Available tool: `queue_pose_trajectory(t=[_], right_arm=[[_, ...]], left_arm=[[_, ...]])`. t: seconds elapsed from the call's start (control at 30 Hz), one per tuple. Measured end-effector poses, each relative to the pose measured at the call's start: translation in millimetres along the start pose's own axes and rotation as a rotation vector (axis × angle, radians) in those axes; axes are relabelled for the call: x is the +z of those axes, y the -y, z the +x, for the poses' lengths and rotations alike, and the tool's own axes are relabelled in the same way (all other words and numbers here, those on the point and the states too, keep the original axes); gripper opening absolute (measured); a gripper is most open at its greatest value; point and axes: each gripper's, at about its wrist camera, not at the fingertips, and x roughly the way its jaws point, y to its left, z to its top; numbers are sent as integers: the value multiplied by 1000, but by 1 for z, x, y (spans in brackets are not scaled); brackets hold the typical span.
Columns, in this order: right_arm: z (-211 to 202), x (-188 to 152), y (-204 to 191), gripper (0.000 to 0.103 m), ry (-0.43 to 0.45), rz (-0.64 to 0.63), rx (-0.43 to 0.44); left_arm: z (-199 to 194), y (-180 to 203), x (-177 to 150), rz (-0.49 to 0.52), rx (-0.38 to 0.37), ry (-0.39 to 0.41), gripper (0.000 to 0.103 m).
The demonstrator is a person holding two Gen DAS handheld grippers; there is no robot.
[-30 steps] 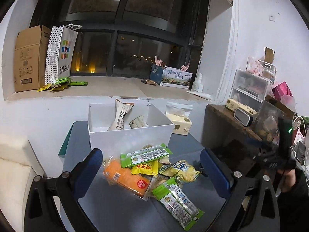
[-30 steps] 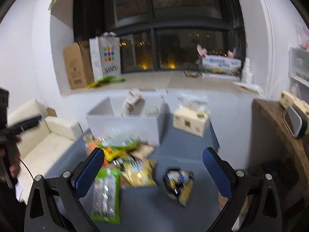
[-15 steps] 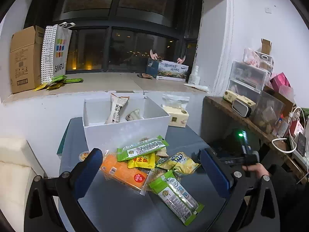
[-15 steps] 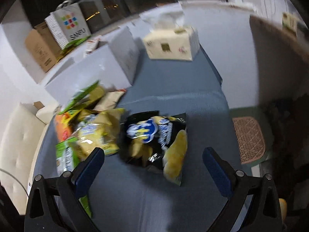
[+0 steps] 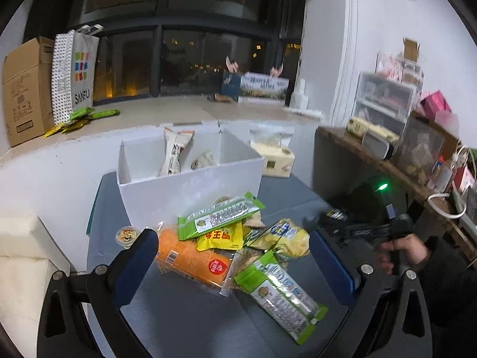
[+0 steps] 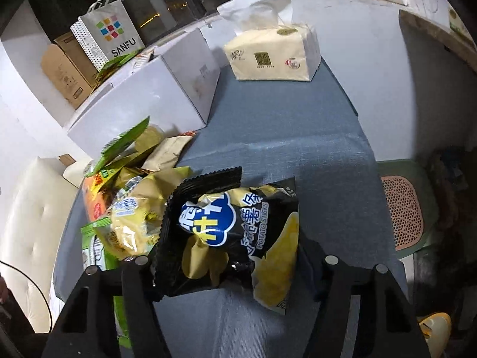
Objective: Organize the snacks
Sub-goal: 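Grasp the black chip bag with the right tool while the left tool grasps a green packet, then carry both packets over the box and open both tools to drop them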
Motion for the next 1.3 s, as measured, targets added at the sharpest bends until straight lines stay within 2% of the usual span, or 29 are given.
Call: queue_pose_trajectory(t=[0.2,0.27,0.33,0.43,0.63,0.67,0.7,0.77,0.8,0.83,0.93,1.1,1.13,1.3], right_arm=[[-33,-2,-14,69,76,-23,34],[-48,-4,-22,69,110,-38,47],[-61,-6,-30,69,128,-54,62],[-73,-9,-38,69,152,-71,73],[-82,-13,-41,69,176,-68,85],[-82,-13,-41,69,175,-68,85],[-80,-14,-41,69,171,-68,87],[-79,-15,-40,69,166,-66,89],[-78,-15,-40,69,165,-64,92],[-76,-16,-40,69,162,-60,97],[-73,-17,-40,69,154,-60,108],[-68,-17,-43,69,146,-66,120],[-67,-17,-45,69,145,-67,122],[-60,-12,-57,69,140,-85,144]], left_arm=[[74,11,6,135,38,-133,103],[96,18,6,213,50,-153,103],[123,28,5,333,111,-172,103],[157,34,2,443,148,-205,103],[203,30,4,512,181,-261,98],[208,27,5,504,187,-269,96],[211,25,7,496,184,-273,89],[214,18,10,434,106,-298,70],[215,15,12,400,71,-306,43],[214,12,14,358,52,-310,38],[202,13,16,350,55,-269,28],[163,2,30,250,-15,-180,16],[149,-5,35,204,-40,-146,13],[99,-46,53,-47,-143,-11,13]])
